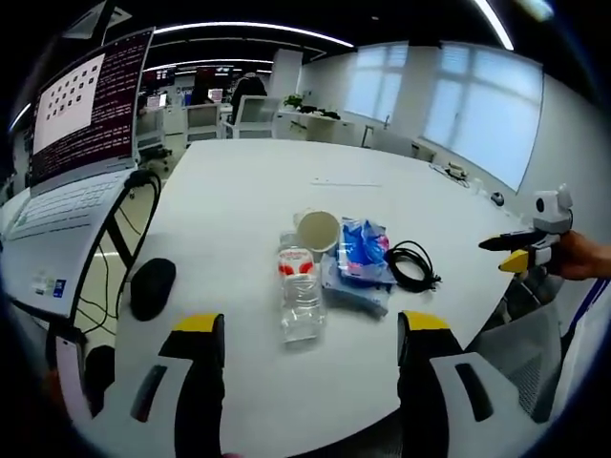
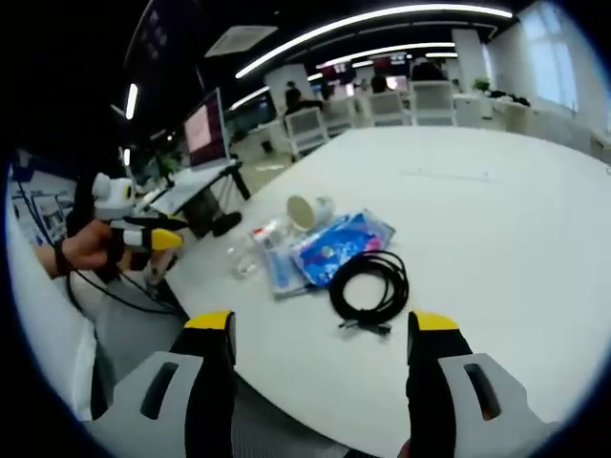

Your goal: Arrange the tabletop items into an orderly group along one side of the table until the central work area is clear of visible clutter.

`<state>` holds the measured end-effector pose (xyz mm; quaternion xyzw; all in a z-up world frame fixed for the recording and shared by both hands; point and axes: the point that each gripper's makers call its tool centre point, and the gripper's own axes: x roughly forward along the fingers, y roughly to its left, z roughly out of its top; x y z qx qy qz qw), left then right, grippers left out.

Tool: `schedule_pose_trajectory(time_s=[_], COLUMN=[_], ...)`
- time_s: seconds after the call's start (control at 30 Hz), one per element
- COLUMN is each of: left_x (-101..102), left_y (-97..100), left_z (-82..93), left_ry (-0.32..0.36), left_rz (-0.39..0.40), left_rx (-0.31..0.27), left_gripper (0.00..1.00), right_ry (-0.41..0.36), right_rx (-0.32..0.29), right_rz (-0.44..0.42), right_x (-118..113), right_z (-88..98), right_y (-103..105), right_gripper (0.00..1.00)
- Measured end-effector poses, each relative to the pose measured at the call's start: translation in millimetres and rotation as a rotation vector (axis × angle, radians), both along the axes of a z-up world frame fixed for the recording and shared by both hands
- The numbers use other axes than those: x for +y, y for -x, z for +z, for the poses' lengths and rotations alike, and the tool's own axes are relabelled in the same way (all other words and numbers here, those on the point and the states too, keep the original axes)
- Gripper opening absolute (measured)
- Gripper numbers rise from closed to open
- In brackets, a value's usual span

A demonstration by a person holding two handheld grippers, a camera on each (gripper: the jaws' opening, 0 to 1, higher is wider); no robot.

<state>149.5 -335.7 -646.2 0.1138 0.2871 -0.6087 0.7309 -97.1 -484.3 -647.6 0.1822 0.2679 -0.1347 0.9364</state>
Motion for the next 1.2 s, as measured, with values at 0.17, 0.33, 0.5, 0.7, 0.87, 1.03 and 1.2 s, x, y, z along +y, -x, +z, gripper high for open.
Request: schedule_pose_trajectory(time_s=[0.17, 0.33, 0.5, 0.7, 0.87, 1.03, 1.2], left_x=[-1.2, -3.8, -5.4, -6.7, -7.1, -8.9, -10.0], left_y=[0.8, 1.3, 1.4, 2.3, 1.6, 2.0, 2.1], left_z=[1.1, 1.3, 0.7, 0.0, -0.4, 0.1, 1.3], left_ry=[0.003, 0.005, -0.002, -0.017, -0.020, -0.018, -0.016], left_rz=[-0.007, -0.012, -0.013, -0.016, -0.020, -0.021, -0.019], left_rx=[0.001, 0.003, 0.003, -0.014, -0.012, -0.009, -0.008], left_gripper=[0.75, 0.75, 0.75, 0.75, 0.75, 0.75, 0.75], right_ry=[-0.001, 0.001, 0.001, -0.003, -0.006, -0.010, -0.007], right_rx=[0.006, 0.007, 0.005, 0.002, 0.003, 0.001, -0.002], right_rz=[0.006, 0.009, 0.006, 0.008, 0.009, 0.007, 0.002], right_x=[2.0, 1.4, -1.5, -1.0, -0.1, -0.7, -2.3], right_z=[-0.6, -0.1, 0.2, -0.2, -2.0, -3.4, -2.3], right_y=[-2.7, -4.5, -4.1, -3.3, -2.2, -1.8, -0.3], right_gripper=[0.72, 0.72, 0.73, 0.74, 0.74, 0.74, 0.75])
